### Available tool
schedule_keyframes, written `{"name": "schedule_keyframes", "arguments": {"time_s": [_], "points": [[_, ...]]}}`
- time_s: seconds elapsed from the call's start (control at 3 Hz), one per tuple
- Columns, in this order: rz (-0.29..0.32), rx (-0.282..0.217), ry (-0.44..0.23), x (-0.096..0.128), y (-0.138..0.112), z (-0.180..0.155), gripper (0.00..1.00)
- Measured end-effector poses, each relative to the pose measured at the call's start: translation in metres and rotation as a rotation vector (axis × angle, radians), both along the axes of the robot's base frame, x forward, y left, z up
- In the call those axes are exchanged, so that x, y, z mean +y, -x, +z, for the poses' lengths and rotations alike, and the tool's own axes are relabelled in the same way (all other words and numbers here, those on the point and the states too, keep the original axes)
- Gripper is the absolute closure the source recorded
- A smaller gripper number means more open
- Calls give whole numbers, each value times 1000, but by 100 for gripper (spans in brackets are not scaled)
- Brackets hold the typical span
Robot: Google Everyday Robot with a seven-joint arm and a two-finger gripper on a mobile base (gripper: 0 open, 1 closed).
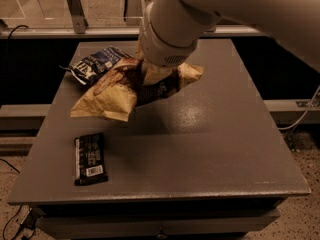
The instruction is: Move brown chip bag near rxbar chocolate
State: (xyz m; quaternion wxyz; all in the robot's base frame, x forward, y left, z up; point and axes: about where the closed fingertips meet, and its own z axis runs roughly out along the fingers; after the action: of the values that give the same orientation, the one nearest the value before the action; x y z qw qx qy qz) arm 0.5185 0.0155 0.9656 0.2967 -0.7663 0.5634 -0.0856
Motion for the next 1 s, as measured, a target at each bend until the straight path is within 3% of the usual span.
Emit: {"name": "schedule_keyframes", "arguments": {"time_s": [0.33, 0.67, 1.0], "points": [[-33, -15, 0, 7, 2, -12, 100], [-59, 10, -39, 11, 2, -21, 100], [-68, 44, -79, 19, 4, -26, 81]]}}
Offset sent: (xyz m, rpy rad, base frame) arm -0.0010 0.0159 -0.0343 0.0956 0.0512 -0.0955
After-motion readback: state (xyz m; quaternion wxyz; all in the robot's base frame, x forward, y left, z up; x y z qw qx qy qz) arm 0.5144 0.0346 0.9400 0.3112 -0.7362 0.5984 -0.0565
